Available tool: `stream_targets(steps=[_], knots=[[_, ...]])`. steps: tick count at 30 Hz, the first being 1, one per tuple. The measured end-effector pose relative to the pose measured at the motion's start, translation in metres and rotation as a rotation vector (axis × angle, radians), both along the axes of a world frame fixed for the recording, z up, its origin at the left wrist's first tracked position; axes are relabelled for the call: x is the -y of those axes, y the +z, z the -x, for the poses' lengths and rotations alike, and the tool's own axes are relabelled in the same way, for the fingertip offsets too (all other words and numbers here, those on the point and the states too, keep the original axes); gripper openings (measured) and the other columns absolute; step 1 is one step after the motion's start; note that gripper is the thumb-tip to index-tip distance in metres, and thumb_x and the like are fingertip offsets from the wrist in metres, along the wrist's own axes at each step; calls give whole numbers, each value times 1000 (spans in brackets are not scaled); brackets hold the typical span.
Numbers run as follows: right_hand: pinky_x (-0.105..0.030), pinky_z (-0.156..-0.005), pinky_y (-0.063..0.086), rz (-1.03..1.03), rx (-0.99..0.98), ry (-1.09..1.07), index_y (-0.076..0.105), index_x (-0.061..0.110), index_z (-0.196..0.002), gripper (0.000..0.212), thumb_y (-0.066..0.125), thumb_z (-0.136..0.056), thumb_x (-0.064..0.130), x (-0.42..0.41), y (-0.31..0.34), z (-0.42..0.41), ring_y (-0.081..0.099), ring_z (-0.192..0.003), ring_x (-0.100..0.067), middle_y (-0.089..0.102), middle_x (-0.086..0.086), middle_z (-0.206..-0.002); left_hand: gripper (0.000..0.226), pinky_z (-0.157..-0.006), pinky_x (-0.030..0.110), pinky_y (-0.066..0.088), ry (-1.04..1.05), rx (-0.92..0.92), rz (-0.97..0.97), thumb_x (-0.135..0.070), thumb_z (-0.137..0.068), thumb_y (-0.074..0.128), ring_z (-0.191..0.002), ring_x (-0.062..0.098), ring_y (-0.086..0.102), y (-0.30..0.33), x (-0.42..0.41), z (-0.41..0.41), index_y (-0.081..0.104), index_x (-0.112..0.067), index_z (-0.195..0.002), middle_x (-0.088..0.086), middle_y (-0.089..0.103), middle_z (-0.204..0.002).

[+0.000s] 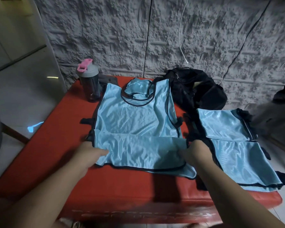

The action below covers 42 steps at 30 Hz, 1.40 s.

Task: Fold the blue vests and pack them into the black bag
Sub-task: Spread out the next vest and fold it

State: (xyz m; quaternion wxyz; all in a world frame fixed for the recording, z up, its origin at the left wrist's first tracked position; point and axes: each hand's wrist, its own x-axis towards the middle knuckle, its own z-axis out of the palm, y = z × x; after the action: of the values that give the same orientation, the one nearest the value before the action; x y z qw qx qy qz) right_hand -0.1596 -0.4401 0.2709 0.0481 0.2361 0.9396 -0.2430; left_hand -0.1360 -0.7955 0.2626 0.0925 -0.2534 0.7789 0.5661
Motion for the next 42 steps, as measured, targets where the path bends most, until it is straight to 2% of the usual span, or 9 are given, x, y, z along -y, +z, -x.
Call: stream_targets(steps=[5, 11, 13, 17, 22, 26, 31, 37, 42], knots=[[-28, -52, 44, 36, -46, -44, 65, 7, -84, 15, 71, -77, 20, 1, 5, -13, 62, -66, -26, 66, -8, -75, 29, -49, 25, 40, 71, 80, -287, -16, -80, 83, -68, 19, 65, 8, -5, -6, 72, -15, -107, 6, 76, -95], [-30, -62, 47, 75, 51, -35, 69, 7, -95, 32, 74, -85, 37, -10, 1, -25, 67, -81, -32, 69, -11, -85, 28, -47, 23, 30, 73, 94, -323, -21, -83, 81, -60, 15, 55, 5, -10, -8, 72, -13, -109, 6, 74, -87], [-32, -72, 50, -2, 99, 30, 69, 4, -107, 46, 61, -93, 47, -10, -5, -28, 68, -93, -35, 71, -14, -97, 30, -52, 25, 40, 76, 79, -307, -21, -84, 81, -68, 18, 61, 1, -13, -9, 71, -12, -111, 9, 77, -97], [-33, -75, 51, -29, 123, 77, 66, 2, -110, 52, 48, -99, 48, -6, -4, -32, 69, -100, -35, 71, -16, -102, 29, -92, 42, 57, 104, -4, -284, -15, -82, 82, -92, 23, 74, 3, -14, -10, 73, -11, -110, 2, 79, -97], [-30, -70, 45, 32, 121, 87, 70, 1, -102, 50, 57, -96, 49, 2, 2, -33, 69, -95, -34, 72, -13, -92, 25, -83, 41, 60, 154, -63, -173, -17, -77, 86, -84, 25, 75, 15, 4, -18, 75, -9, -98, 5, 78, -89], [-33, -54, 49, 352, 38, -39, 69, 0, -70, 33, 74, -74, 33, 7, 8, -34, 64, -58, -29, 64, -10, -60, 21, -88, 53, 59, 253, -51, -150, -9, -76, 83, -82, 34, 74, 23, 25, -23, 73, -3, -94, 14, 77, -85], [-66, -76, 58, 860, -76, -280, 68, -6, -94, 14, 72, -84, 4, 5, 20, -36, 69, -78, -41, 68, -25, -85, 13, -78, 43, 56, 292, -52, -163, -3, -83, 76, -83, 33, 72, 36, 39, -27, 69, -3, -94, 15, 75, -88], [-39, -55, 59, 983, -62, -348, 66, -7, -98, 18, 76, -83, -4, -6, 15, -38, 66, -70, -32, 66, -23, -85, 7, -58, 33, 53, 274, -31, -59, 8, -85, 68, -71, 29, 65, 33, 42, -32, 64, 2, -87, 22, 69, -90], [-32, -50, 52, 892, -97, -393, 70, -9, -93, 24, 83, -77, 2, -13, 5, -31, 64, -61, -29, 68, -26, -84, 5, -47, 30, 54, 236, -17, 30, 3, -88, 69, -64, 29, 65, 28, 39, -33, 66, 3, -83, 21, 69, -82]])
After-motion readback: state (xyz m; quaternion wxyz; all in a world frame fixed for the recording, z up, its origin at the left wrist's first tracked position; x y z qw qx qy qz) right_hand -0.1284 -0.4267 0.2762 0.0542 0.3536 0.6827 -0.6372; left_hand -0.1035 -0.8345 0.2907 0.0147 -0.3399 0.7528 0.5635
